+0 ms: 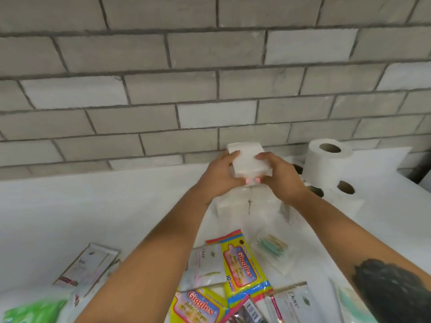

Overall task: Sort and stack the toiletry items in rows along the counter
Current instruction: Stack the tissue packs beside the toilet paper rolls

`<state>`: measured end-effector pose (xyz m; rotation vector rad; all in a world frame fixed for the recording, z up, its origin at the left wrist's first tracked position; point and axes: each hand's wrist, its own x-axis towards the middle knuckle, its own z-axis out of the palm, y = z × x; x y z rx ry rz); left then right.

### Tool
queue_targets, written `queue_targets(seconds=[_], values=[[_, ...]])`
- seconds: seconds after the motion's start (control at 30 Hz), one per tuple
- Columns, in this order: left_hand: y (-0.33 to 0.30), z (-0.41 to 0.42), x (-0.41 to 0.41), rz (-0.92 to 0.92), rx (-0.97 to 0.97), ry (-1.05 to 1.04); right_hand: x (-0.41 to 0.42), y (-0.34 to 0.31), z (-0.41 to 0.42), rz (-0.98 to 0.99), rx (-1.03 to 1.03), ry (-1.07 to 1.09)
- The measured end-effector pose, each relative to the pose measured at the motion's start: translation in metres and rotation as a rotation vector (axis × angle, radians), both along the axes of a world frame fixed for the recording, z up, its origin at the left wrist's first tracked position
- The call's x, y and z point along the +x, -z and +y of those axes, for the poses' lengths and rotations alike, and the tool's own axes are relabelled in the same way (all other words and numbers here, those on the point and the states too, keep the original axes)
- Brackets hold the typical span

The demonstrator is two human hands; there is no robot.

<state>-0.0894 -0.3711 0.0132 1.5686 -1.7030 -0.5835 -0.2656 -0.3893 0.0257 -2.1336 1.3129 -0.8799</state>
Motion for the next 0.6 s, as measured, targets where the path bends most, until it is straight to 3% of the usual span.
queue_targets(seconds=[0.23, 0.4, 0.6], values=[[0.017, -0.018, 0.001, -0.236, 0.046, -0.039, 0.004, 0.024, -0.022, 0.021, 0.039, 0.012], [0.016, -0.015, -0.001, -0.492, 0.094, -0.061, 0.002, 0.028, -0.023, 0.207, -0.054, 0.02], [0.015, -0.015, -0.004, -0.562, 0.121, -0.068, 0.004, 0.032, -0.026, 0.222, -0.101, 0.004]])
